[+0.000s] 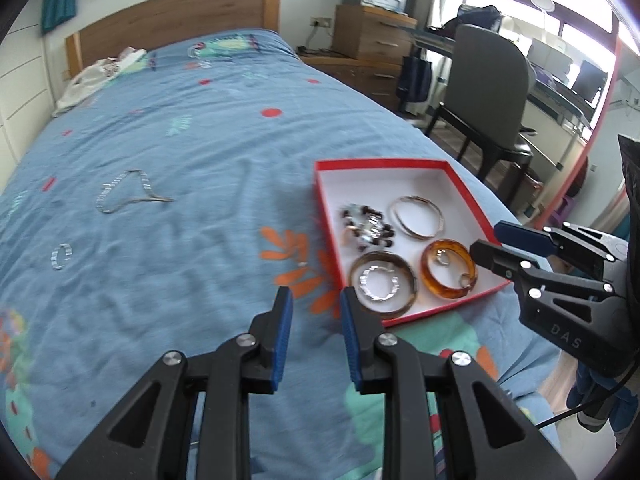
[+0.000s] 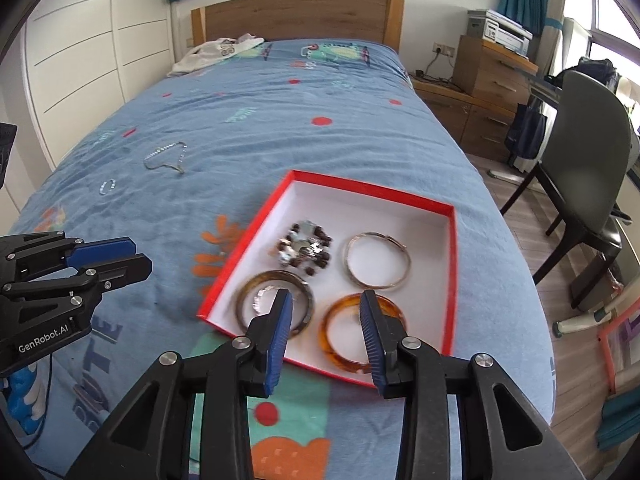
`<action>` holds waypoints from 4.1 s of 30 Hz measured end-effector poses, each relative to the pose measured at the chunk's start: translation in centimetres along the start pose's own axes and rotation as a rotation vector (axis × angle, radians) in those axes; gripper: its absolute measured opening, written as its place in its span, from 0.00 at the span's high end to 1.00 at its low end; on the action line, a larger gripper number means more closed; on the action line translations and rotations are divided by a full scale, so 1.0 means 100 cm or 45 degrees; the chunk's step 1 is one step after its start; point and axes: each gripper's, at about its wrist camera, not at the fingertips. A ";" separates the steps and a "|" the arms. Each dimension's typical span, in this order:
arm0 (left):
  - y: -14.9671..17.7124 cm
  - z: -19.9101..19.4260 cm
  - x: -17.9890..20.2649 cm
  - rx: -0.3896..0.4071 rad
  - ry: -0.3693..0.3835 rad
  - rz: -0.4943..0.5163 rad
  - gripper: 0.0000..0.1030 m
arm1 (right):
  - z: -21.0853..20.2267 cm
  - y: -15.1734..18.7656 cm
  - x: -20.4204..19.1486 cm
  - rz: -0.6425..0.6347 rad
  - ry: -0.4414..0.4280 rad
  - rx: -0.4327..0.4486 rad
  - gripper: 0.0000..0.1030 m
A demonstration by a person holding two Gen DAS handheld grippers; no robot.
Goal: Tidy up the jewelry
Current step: 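Withdraw both tools toward the second hoop and the silver chain necklace, then grasp the second silver hoop with the left tool while the right tool grasps the necklace, then carry the hoop and necklace with both tools into the red box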
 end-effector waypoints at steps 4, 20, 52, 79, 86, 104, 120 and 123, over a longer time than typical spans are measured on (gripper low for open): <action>0.005 -0.026 -0.015 0.038 -0.046 -0.027 0.77 | -0.013 -0.003 -0.019 -0.017 -0.035 0.026 0.66; 0.025 -0.103 -0.067 0.163 -0.166 -0.134 0.67 | -0.055 -0.022 -0.085 -0.126 -0.119 0.113 0.66; 0.024 -0.020 -0.322 0.104 -0.305 -0.513 0.54 | 0.119 -0.129 -0.228 -0.304 -0.359 0.037 0.45; -0.001 0.052 -0.366 0.107 -0.361 -0.487 0.64 | 0.228 -0.162 -0.273 -0.364 -0.424 -0.033 0.93; 0.002 0.041 -0.351 0.124 -0.340 -0.490 0.64 | 0.201 -0.145 -0.272 -0.290 -0.451 -0.007 0.96; -0.004 -0.038 -0.245 0.208 -0.238 -0.330 0.64 | 0.050 -0.115 -0.182 -0.099 -0.385 0.186 0.96; -0.054 -0.037 -0.084 0.242 0.020 -0.099 0.64 | -0.048 -0.092 -0.037 0.022 -0.128 0.336 0.96; -0.063 -0.018 -0.054 0.214 0.066 -0.055 0.64 | -0.041 -0.083 -0.010 0.055 -0.084 0.317 0.96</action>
Point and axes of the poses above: each gripper's, at about its wrist camera, not at the fingertips, and z roughly the way its jaws point, x to its right, y to its underside, and after that the axes turned 9 degrees about y, right-handed
